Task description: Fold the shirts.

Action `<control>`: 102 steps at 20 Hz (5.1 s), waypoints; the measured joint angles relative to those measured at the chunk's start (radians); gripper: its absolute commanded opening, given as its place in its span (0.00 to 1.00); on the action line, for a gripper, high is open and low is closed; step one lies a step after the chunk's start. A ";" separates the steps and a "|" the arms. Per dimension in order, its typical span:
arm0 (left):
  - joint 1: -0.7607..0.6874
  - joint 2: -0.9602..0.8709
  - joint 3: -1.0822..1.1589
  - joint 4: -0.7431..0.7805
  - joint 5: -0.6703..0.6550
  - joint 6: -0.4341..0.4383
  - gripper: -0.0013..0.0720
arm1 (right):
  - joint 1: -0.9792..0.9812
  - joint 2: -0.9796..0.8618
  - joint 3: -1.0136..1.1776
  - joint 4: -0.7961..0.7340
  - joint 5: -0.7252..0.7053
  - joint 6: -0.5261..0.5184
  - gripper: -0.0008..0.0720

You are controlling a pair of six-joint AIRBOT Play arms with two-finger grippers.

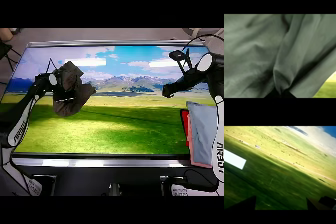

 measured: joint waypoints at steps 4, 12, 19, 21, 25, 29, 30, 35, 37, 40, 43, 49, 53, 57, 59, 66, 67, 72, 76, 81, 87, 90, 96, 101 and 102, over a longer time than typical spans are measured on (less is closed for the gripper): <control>-0.026 0.067 0.002 -0.113 -0.021 0.130 0.05 | 0.000 0.053 0.002 -0.043 -0.019 -0.020 0.93; -0.489 0.230 -0.038 -0.406 0.214 0.298 0.05 | -0.001 0.375 0.004 -0.273 -0.170 0.079 0.93; -0.653 0.149 -0.006 -0.435 0.336 0.157 0.95 | -0.001 0.564 -0.004 -0.327 -0.108 0.116 0.92; -0.560 0.163 0.024 -0.381 0.247 0.155 0.95 | -0.002 0.568 -0.034 -0.328 -0.047 0.119 0.92; -0.296 0.198 0.045 -0.204 0.015 0.153 0.95 | -0.001 0.544 -0.216 -0.251 0.056 0.083 0.93; -0.116 0.205 -0.052 -0.196 -0.116 0.162 0.95 | -0.001 0.518 -0.491 -0.159 0.084 0.045 0.93; -0.096 0.206 -0.097 -0.230 -0.121 0.184 0.95 | -0.001 0.514 -0.552 -0.146 0.078 0.042 0.93; -0.098 0.206 -0.301 -0.364 -0.076 0.276 0.95 | -0.001 0.506 -0.745 -0.106 0.036 0.032 0.96; -0.117 0.202 -0.346 -0.420 -0.043 0.297 0.95 | -0.001 0.504 -0.784 -0.086 0.010 0.031 0.98; -0.154 0.193 -0.379 -0.488 0.002 0.320 0.94 | -0.001 0.478 -0.823 -0.040 -0.025 0.028 0.98; -0.200 0.187 -0.392 -0.530 0.037 0.330 0.80 | -0.001 0.420 -0.848 0.006 -0.055 0.023 0.98; -0.245 0.184 -0.397 -0.554 0.124 0.334 0.07 | -0.001 0.301 -0.861 0.046 -0.112 -0.006 0.97; -0.250 0.192 -0.395 -0.560 0.146 0.345 0.05 | -0.001 0.244 -0.863 0.101 -0.146 -0.021 0.10; -0.250 0.242 -0.364 -0.560 0.153 0.391 0.05 | -0.001 0.231 -0.839 0.142 -0.145 -0.066 0.03; -0.246 0.303 -0.304 -0.561 0.153 0.445 0.05 | -0.001 0.264 -0.771 0.134 -0.123 -0.100 0.03; -0.127 0.605 0.188 -0.562 0.236 0.544 0.05 | -0.001 0.505 -0.162 0.045 -0.245 -0.115 0.03; -0.098 0.647 0.255 -0.562 0.270 0.548 0.05 | -0.001 0.532 -0.082 0.042 -0.269 -0.101 0.03; 0.013 0.842 0.396 -0.566 0.407 0.554 0.05 | 0.000 0.634 0.133 0.065 -0.232 -0.026 0.03; 0.041 0.904 0.412 -0.521 0.438 0.554 0.05 | -0.001 0.660 0.172 0.097 -0.082 -0.003 0.03; 0.048 0.853 0.332 -0.466 0.444 0.536 0.05 | -0.001 0.589 0.137 0.111 0.211 0.045 0.03; -0.025 0.559 0.192 -0.448 0.509 0.556 0.04 | -0.001 0.495 -0.281 0.110 0.123 0.065 0.03; -0.068 0.353 0.182 -0.446 0.587 0.555 0.05 | -0.001 0.427 -0.473 0.113 -0.096 0.102 0.04; -0.074 0.081 0.178 -0.448 0.277 0.333 0.92 | -0.002 0.299 -0.590 0.128 -0.250 0.126 0.04; 0.015 0.094 0.085 -0.391 -0.216 0.299 0.84 | -0.002 0.275 -0.606 0.132 -0.235 0.080 0.04; 0.029 0.139 0.009 -0.368 -0.254 0.299 0.84 | -0.001 0.274 -0.607 0.132 -0.224 0.069 0.04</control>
